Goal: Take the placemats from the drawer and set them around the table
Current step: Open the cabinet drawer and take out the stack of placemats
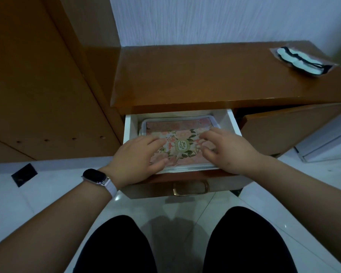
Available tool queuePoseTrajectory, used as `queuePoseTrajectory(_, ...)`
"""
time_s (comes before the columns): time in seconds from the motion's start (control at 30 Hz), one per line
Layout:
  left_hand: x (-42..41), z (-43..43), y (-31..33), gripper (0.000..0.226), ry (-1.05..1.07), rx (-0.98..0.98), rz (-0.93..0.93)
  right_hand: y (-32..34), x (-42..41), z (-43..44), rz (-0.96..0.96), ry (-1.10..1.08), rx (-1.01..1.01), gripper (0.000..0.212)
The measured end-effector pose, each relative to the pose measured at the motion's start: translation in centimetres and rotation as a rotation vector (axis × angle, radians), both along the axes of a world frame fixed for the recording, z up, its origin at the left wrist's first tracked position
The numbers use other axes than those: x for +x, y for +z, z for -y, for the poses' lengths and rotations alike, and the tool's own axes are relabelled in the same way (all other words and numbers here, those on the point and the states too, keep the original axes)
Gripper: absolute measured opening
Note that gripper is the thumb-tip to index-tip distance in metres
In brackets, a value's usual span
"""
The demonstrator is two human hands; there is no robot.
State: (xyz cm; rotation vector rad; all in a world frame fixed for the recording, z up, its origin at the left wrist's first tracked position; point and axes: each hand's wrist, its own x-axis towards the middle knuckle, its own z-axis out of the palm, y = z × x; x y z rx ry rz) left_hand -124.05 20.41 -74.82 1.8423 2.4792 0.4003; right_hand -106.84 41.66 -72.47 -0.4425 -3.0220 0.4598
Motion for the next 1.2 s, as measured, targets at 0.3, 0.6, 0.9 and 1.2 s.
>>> queuePoseTrajectory(0.3,-1.2,-2.7,-1.2,0.072,-0.037,-0.204,0.178,-2.4,1.0,-3.8,0.138,0.049,-0.145,0.050)
queuePoseTrajectory(0.6,1.4,-3.8,-0.3,0.073,0.063,-0.379,0.670,-0.4,2.6,-5.3,0.355,0.088,-0.348,0.068)
queuePoseTrajectory(0.9,1.3,-4.6,0.0,0.064,0.051,-0.424,0.557,-0.9,2.4,-5.2,0.316,0.080,-0.361,0.055)
queuePoseTrajectory(1.2,1.7,-5.4,0.1,0.058,-0.034,-0.335,0.573,-0.3,0.5,-5.2,0.359,0.232,-0.308,0.047)
